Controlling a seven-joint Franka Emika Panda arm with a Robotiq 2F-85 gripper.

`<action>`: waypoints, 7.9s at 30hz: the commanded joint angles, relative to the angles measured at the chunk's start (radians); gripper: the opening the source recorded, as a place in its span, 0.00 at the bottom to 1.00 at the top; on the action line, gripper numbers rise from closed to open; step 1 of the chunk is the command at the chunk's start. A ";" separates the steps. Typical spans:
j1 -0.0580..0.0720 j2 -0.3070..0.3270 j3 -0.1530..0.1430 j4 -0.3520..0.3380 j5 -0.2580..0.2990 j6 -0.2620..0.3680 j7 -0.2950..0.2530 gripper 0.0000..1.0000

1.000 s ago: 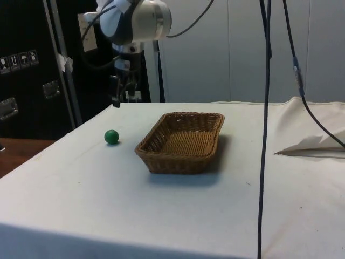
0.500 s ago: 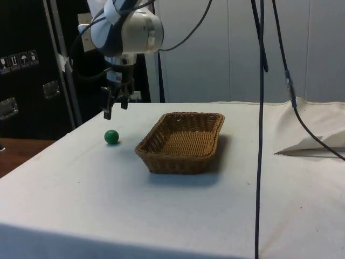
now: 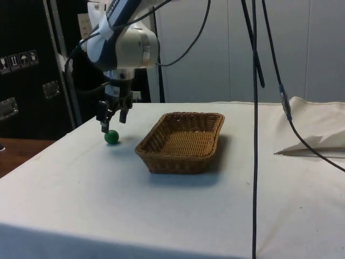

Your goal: Pick up the ball and place it into the basket.

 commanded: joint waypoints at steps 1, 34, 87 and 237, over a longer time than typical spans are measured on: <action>-0.001 0.008 0.000 0.007 0.008 -0.004 -0.001 1.00; -0.023 0.119 -0.003 0.106 0.101 -0.030 -0.035 0.14; 0.083 -0.321 -0.061 -0.261 -0.062 0.025 -0.041 0.00; 0.068 -0.598 0.173 -0.808 -0.361 0.323 -0.014 1.00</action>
